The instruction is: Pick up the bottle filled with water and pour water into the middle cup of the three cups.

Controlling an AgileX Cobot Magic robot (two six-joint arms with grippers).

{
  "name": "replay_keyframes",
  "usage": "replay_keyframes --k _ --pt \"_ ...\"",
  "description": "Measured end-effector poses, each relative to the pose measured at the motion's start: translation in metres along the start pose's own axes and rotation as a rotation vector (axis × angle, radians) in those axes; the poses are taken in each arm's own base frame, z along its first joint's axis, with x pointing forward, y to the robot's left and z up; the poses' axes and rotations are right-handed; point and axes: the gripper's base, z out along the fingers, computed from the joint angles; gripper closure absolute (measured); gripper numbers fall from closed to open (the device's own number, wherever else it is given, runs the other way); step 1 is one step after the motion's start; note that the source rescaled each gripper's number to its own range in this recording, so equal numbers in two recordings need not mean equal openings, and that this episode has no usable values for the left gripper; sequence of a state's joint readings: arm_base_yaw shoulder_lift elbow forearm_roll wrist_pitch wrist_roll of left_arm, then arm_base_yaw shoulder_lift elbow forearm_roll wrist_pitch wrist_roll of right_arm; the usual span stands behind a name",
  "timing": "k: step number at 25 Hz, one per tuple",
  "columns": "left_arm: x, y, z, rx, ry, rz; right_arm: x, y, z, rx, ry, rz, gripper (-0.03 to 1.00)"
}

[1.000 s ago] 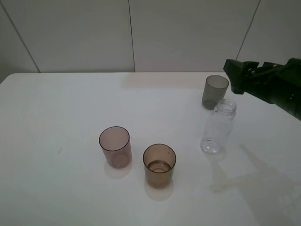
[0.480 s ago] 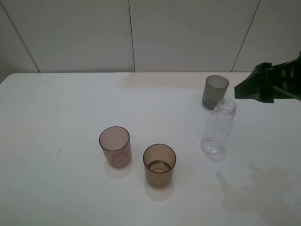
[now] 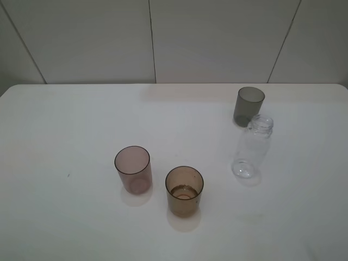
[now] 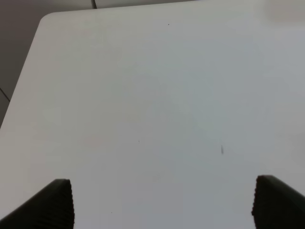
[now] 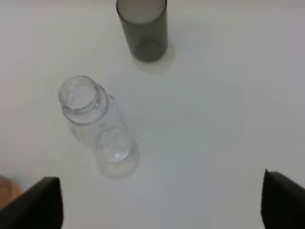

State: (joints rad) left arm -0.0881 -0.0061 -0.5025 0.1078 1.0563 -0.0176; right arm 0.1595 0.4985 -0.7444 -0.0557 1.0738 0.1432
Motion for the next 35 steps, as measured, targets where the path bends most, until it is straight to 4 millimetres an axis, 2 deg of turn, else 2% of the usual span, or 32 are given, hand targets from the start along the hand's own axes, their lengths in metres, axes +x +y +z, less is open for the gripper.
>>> replay_keyframes --k 4,7,10,16,27,35 --pt "0.000 0.000 0.000 0.000 0.000 0.000 0.024 -0.005 -0.037 -0.017 -0.168 0.009 0.08" --pt "0.000 0.000 0.000 0.000 0.000 0.000 0.042 -0.008 -0.051 -0.025 -0.241 0.014 0.08" --pt "0.000 0.000 0.000 0.000 0.000 0.000 0.059 -0.011 -0.047 -0.011 -0.250 0.010 0.08" --pt "0.000 0.000 0.000 0.000 0.000 0.000 0.085 -0.014 -0.027 0.000 -0.214 0.006 0.08" --pt "0.000 0.000 0.000 0.000 0.000 0.000 0.086 -0.012 -0.019 -0.001 -0.257 -0.016 0.08" --pt "0.000 0.000 0.000 0.000 0.000 0.000 0.088 -0.010 -0.021 0.141 -0.291 0.077 0.08"
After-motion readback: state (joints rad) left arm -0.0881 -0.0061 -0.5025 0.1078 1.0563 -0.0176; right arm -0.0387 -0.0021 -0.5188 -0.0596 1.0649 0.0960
